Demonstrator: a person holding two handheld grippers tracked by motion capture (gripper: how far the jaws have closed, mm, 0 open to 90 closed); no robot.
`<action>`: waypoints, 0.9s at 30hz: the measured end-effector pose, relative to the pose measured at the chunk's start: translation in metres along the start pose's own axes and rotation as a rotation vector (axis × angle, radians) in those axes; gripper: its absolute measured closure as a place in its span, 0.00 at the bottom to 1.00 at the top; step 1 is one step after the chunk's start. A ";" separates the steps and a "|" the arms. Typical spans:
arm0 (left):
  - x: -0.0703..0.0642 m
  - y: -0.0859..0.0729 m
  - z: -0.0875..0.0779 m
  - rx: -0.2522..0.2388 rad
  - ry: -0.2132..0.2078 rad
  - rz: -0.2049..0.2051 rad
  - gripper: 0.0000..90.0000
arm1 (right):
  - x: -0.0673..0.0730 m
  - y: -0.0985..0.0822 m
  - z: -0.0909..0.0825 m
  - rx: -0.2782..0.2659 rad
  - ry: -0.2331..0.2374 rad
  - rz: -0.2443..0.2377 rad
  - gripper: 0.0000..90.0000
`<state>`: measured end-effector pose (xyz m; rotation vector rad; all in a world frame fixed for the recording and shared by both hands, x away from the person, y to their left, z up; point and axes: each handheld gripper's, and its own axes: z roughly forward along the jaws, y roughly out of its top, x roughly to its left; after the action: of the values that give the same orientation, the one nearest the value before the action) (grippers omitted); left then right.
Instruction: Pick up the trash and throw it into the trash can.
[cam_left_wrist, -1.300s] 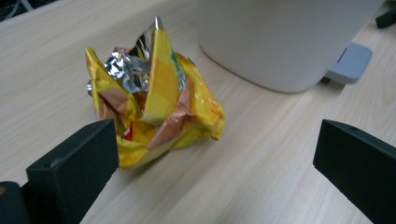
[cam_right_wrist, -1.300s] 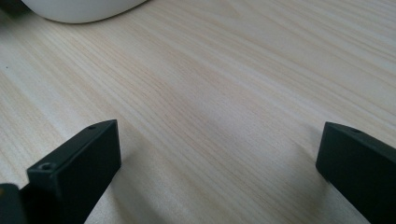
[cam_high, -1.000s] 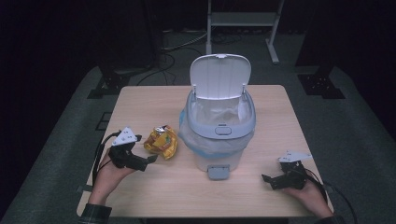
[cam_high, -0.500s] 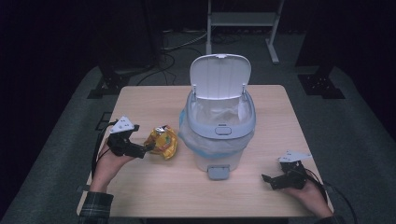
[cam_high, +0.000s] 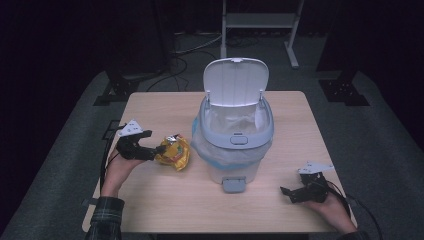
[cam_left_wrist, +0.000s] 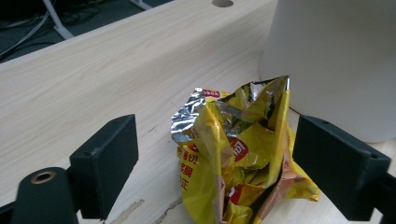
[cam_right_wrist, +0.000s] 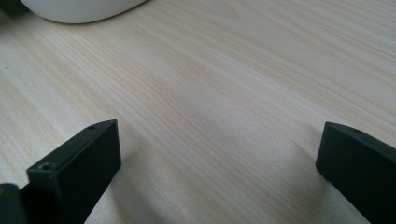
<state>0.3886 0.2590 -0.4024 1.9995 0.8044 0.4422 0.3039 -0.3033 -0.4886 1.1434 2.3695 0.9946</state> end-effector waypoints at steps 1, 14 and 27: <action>0.001 -0.001 0.000 0.002 -0.003 0.002 0.19 | 0.000 0.000 0.000 0.000 0.000 0.000 0.00; 0.008 -0.013 0.002 -0.002 -0.028 -0.042 0.48 | 0.000 0.000 0.000 0.000 0.000 0.000 0.00; 0.006 -0.019 0.010 0.061 -0.064 -0.063 0.66 | 0.000 0.000 0.000 0.000 0.000 0.000 0.00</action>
<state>0.3913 0.2640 -0.4242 2.0281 0.8477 0.3188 0.3039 -0.3034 -0.4886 1.1430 2.3697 0.9948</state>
